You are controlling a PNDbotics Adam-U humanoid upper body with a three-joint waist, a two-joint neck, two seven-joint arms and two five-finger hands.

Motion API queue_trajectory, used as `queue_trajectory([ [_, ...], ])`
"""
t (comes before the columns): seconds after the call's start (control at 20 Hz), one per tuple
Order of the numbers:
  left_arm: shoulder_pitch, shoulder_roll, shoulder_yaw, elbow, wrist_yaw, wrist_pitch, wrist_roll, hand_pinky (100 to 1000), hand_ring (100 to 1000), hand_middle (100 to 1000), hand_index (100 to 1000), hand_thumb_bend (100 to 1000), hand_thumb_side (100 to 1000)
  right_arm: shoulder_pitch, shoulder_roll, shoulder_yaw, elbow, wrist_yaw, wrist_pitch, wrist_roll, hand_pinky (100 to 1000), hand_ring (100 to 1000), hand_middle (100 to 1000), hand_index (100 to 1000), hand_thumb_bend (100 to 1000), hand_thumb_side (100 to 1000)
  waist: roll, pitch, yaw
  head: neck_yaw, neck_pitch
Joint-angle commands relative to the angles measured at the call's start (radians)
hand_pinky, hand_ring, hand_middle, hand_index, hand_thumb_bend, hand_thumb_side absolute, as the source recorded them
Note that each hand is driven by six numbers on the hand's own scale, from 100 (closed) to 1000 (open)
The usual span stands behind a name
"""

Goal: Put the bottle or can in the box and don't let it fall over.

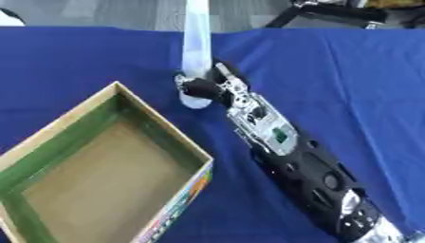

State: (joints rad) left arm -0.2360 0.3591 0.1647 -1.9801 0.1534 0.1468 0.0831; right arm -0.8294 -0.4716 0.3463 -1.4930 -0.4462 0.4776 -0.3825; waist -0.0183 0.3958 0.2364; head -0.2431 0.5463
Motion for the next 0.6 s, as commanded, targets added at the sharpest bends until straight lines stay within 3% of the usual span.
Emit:
queue_trajectory([
  [0.05,0.001,0.021,0.013,-0.02,0.005,-0.004,0.0,1000,1000,1000,928,465,134,-0.016,-0.028,-0.011,-0.065,-0.001,-0.011,-0.026,1000,1000,1000,544,100,218,0.007,-0.034,-0.003,0.001,0.006],
  [0.3,0.006,0.023,0.014,-0.02,0.005,-0.001,0.002,1000,1000,1000,927,465,134,-0.022,-0.041,-0.033,-0.165,-0.008,-0.028,-0.052,1000,1000,1000,551,100,317,0.008,-0.043,-0.011,0.01,0.021],
  [0.35,0.008,0.023,0.014,-0.02,0.005,0.0,0.002,1000,1000,1000,927,464,134,-0.024,-0.044,-0.036,-0.188,-0.006,-0.031,-0.054,1000,1000,1000,552,100,381,0.009,-0.045,-0.012,0.012,0.023],
  [0.4,0.009,0.023,0.014,-0.02,0.005,0.001,0.002,1000,1000,1000,927,464,134,-0.026,-0.046,-0.04,-0.211,-0.005,-0.036,-0.053,1000,1000,1000,550,100,500,0.009,-0.047,-0.013,0.013,0.026],
  [0.45,0.011,0.023,0.014,-0.02,0.005,0.002,0.002,1000,1000,1000,927,464,134,-0.029,-0.049,-0.043,-0.234,-0.004,-0.041,-0.049,1000,1000,1000,549,100,428,0.01,-0.05,-0.014,0.014,0.028],
  [0.6,0.017,0.024,0.016,-0.02,0.005,0.003,0.003,1000,1000,1000,927,463,133,-0.03,-0.057,-0.054,-0.306,-0.015,-0.04,-0.038,1000,1000,1000,549,100,439,0.012,-0.057,-0.019,0.018,0.035],
])
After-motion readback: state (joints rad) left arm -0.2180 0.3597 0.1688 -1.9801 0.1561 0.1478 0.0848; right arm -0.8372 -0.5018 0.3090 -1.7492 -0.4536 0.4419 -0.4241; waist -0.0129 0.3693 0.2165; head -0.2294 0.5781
